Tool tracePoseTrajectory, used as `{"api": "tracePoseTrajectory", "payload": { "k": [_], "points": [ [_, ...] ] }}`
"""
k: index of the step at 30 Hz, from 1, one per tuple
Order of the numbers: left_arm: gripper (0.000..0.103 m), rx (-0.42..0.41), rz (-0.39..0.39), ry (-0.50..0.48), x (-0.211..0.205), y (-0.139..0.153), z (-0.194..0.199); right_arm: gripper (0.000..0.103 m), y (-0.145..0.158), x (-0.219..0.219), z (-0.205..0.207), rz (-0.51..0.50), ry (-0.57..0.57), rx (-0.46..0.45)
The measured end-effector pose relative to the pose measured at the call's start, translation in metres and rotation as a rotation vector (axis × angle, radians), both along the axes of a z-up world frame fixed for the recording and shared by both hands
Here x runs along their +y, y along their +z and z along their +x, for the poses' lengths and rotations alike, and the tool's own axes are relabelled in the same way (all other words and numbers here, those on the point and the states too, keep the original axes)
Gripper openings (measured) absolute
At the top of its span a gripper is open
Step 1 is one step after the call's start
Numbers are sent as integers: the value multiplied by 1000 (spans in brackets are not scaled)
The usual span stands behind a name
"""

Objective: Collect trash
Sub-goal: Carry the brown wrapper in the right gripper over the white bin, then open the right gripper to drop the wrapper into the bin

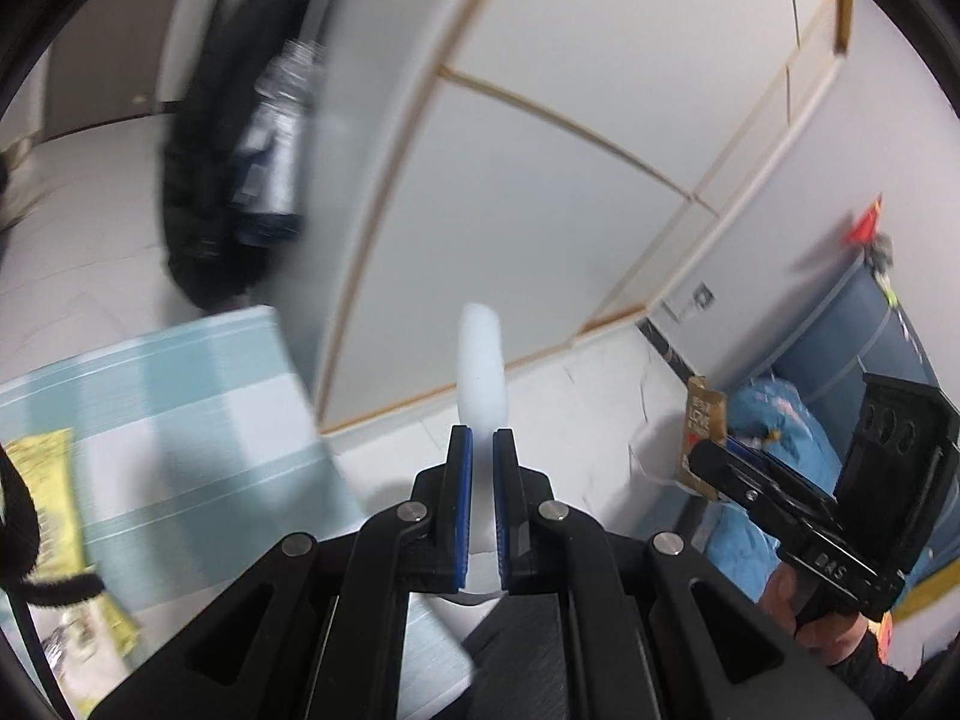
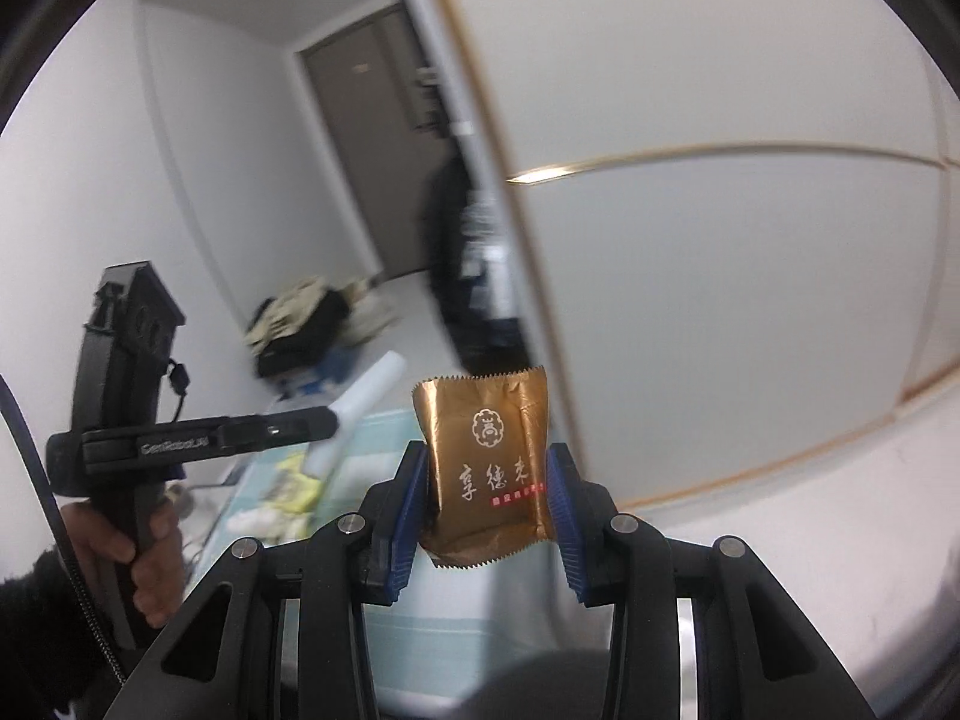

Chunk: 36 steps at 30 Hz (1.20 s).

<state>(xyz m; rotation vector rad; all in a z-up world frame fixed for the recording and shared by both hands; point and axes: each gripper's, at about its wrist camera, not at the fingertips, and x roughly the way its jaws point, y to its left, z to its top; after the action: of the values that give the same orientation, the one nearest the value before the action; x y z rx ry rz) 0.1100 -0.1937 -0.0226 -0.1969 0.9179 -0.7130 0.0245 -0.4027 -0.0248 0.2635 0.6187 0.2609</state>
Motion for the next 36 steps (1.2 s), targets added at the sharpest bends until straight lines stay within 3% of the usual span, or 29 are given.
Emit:
{"api": "tracePoseTrajectory", "payload": {
  "k": [12, 24, 31, 35, 36],
  "points": [
    [3, 167, 109, -190, -87, -62, 35, 38, -102, -97, 29, 118, -201, 272],
    [3, 300, 235, -312, -141, -119, 48, 38, -226, -131, 71, 281, -234, 514],
    [3, 381, 286, -344, -148, -140, 54, 42, -278, -124, 87, 302, -213, 628],
    [3, 402, 306, -360, -152, -147, 57, 52, -294, -131, 76, 312, -210, 657],
    [3, 409, 308, -363, -156, -150, 57, 59, -298, -133, 76, 313, -211, 664]
  ]
}}
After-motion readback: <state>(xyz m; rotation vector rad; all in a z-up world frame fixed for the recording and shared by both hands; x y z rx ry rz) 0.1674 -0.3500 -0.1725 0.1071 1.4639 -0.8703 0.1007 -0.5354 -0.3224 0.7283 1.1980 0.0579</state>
